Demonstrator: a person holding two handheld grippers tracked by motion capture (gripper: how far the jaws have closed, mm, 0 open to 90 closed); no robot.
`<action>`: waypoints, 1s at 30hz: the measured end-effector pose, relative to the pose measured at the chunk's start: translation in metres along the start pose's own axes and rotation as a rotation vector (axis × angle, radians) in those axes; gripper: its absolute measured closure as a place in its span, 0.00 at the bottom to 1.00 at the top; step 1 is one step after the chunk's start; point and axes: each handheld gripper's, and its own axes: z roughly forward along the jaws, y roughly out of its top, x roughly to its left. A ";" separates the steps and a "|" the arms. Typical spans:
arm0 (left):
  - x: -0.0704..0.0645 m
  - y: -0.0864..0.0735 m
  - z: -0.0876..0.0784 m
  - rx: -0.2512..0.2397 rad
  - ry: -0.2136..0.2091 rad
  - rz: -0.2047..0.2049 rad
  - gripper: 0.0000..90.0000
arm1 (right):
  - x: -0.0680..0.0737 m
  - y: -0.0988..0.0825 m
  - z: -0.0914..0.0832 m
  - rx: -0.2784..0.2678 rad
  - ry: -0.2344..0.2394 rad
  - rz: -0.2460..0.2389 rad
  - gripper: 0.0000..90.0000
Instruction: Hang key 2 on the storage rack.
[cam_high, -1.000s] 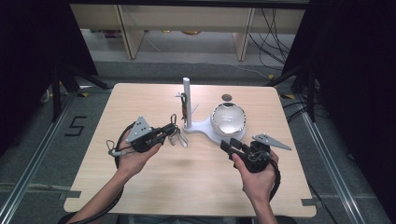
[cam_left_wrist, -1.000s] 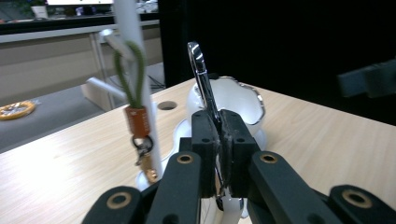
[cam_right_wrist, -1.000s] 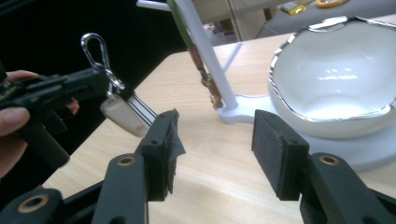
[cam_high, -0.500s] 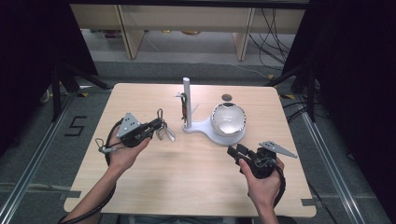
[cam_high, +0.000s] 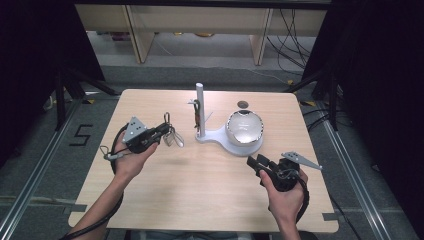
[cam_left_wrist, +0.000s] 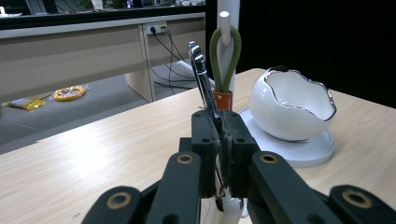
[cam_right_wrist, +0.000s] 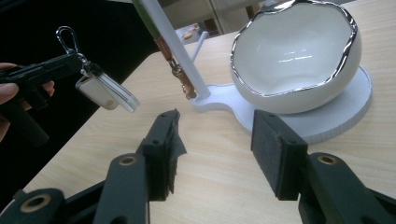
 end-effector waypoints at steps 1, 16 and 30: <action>0.001 0.000 0.001 -0.001 0.002 0.001 0.94 | 0.001 0.001 0.000 -0.010 0.016 -0.002 0.58; 0.018 0.002 0.009 0.001 0.032 -0.011 0.94 | 0.004 0.002 0.003 -0.003 0.015 0.001 0.58; 0.027 0.002 0.022 0.021 0.054 -0.002 0.94 | 0.004 0.008 -0.006 -0.024 0.007 -0.014 0.58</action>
